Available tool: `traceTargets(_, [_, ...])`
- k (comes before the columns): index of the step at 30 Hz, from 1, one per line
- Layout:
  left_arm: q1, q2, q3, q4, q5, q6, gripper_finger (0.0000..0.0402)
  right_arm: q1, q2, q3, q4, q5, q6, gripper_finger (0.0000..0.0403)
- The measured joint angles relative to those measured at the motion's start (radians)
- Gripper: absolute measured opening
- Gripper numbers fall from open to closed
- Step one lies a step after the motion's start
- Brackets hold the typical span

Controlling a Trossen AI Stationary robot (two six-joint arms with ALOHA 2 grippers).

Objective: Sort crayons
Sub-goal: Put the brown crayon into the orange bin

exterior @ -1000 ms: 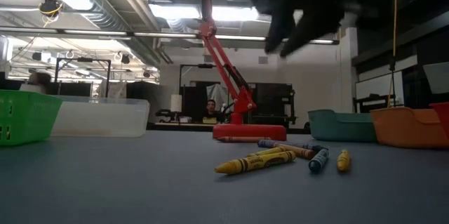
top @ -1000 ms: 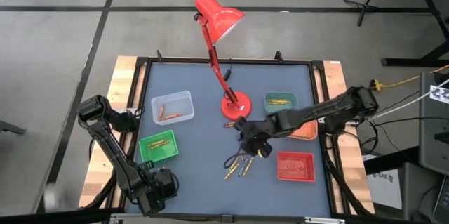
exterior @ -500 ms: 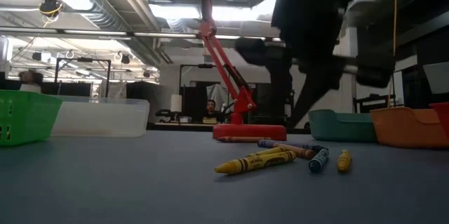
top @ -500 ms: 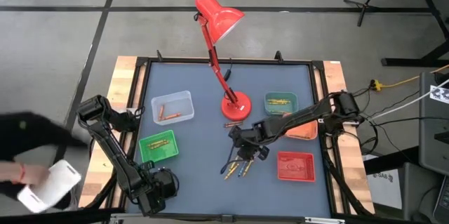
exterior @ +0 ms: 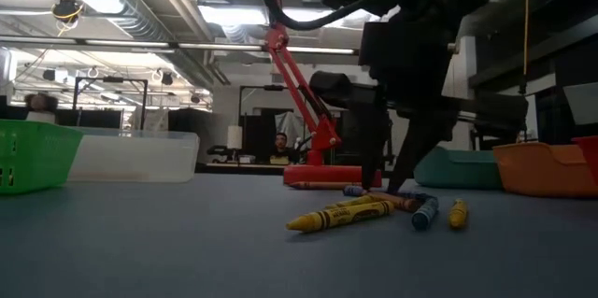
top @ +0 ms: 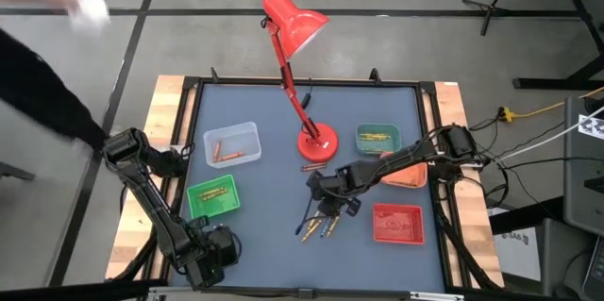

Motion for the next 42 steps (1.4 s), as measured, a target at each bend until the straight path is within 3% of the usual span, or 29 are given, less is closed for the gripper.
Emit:
traceTargets(18, [0.0,0.0,0.0,0.017,-0.027,-0.001,0.0105,0.0,0.0,0.0,0.032,0.002,-0.154,0.0094])
traceTargets(37, [0.0,0.0,0.0,0.017,-0.027,-0.057,0.0105,0.0,0.048,0.003,0.03,0.002,-0.158,0.0094])
traceTargets(42, [0.0,0.0,0.0,0.022,-0.047,-0.073,0.0105,0.0,0.05,0.002,0.027,0.011,-0.158,0.0073])
